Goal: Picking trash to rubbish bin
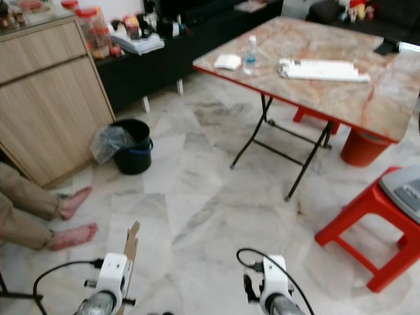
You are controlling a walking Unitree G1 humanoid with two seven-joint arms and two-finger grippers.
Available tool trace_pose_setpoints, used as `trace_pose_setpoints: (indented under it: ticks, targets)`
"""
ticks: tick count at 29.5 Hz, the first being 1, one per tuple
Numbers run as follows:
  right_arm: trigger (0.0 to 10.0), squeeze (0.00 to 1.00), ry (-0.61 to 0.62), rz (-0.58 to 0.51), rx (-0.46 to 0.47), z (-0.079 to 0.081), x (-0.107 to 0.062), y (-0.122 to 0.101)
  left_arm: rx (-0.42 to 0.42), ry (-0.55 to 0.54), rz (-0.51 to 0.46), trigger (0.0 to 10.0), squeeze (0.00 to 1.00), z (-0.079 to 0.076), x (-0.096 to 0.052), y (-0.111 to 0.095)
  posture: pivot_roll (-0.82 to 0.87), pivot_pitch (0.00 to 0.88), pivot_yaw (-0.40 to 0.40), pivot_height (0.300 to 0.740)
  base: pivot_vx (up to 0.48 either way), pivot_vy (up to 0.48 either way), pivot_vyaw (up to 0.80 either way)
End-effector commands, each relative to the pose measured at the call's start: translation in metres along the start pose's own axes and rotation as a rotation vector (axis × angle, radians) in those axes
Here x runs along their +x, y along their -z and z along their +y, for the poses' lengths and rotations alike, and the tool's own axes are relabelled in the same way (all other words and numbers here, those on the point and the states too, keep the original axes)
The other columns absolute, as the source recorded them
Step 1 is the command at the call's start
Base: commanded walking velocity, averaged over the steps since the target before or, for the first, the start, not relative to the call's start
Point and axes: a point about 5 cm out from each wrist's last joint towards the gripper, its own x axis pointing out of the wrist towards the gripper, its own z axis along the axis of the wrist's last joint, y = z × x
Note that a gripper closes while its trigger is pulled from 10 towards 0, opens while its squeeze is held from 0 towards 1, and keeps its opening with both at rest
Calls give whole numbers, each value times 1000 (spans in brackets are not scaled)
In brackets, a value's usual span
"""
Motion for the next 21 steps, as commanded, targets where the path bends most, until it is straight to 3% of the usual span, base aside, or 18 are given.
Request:
trace_pose_setpoints:
  ticks: [1,11,16,21]
  targets:
    - [10000,0,-18,14,7,3,0,4,19,9,52,10000,0,0,-2,10,-24,76,-14,740,0,0,0]
    - [10000,0,-36,19,-1,8,0,6,32,-20,109,10000,0,4,-6,24,-4,85,-16,740,296,0,0]
    - [10000,0,-16,-1,-12,6,0,3,26,-33,114,10000,0,6,-6,25,1,99,-20,740,370,0,760]
    - [10000,0,-9,2,9,4,0,2,26,-37,114,10000,0,7,-6,24,3,105,-20,740,381,0,0]
